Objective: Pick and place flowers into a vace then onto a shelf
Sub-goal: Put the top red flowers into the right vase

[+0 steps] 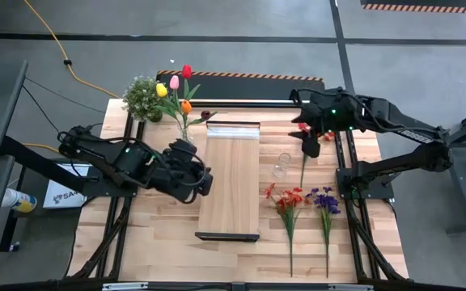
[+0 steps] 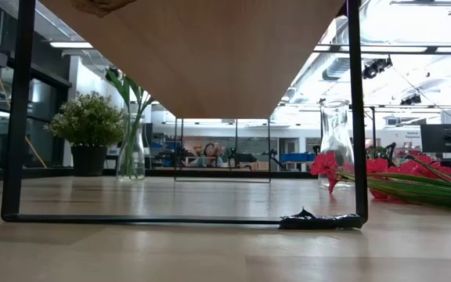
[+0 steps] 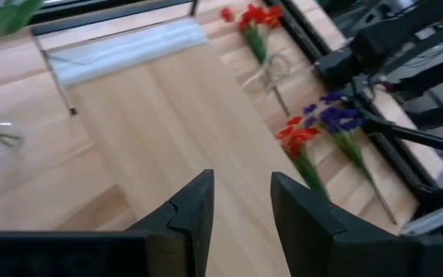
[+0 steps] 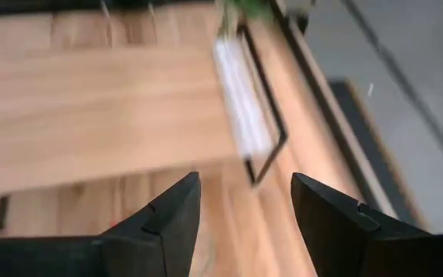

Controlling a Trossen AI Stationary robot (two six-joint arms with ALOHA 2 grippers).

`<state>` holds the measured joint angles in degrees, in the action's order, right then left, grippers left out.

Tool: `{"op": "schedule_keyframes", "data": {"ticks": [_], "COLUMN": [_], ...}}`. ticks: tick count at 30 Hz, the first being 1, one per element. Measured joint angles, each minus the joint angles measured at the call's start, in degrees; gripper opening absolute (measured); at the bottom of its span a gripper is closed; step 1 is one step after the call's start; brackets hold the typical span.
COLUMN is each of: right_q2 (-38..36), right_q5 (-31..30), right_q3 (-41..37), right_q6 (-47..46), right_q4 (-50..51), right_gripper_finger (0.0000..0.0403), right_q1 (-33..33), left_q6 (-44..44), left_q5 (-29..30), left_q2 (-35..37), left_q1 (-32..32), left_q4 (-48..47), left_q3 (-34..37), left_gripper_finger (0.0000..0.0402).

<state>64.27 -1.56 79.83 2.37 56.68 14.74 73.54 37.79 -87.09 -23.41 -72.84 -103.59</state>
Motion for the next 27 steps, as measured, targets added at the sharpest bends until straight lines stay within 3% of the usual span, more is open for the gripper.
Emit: {"op": "schedule_keyframes", "data": {"ticks": [9, 14, 19, 27], "right_q2": [0.02, 0.02, 0.16, 2.52], "right_q5": [-0.06, -3.36, -4.11, -4.49], "right_q3": [0.00, 0.00, -0.09, -0.11], "right_q6": [-11.56, -18.33, -26.83, -39.74], "right_q4": [14.55, 21.18, 24.79, 26.00], "right_gripper_finger": [0.0194, 0.0194, 0.0194, 0.0194], "right_q1": [0.00, 0.00, 0.00, 0.00], "left_q6": [-2.01, -11.00, -15.63, -12.30], "left_q5": [2.19, 1.21, 3.74, 6.47], "left_q2": [0.00, 0.00, 0.00, 0.02], "left_q1": [-3.02, -2.85, -2.87, -2.85], "left_q4": [2.37, 1.41, -4.54, -17.31], "left_q3": [0.00, 0.00, 0.00, 0.31], "left_gripper_finger": [0.0152, 0.0152, 0.0152, 0.0152]}}
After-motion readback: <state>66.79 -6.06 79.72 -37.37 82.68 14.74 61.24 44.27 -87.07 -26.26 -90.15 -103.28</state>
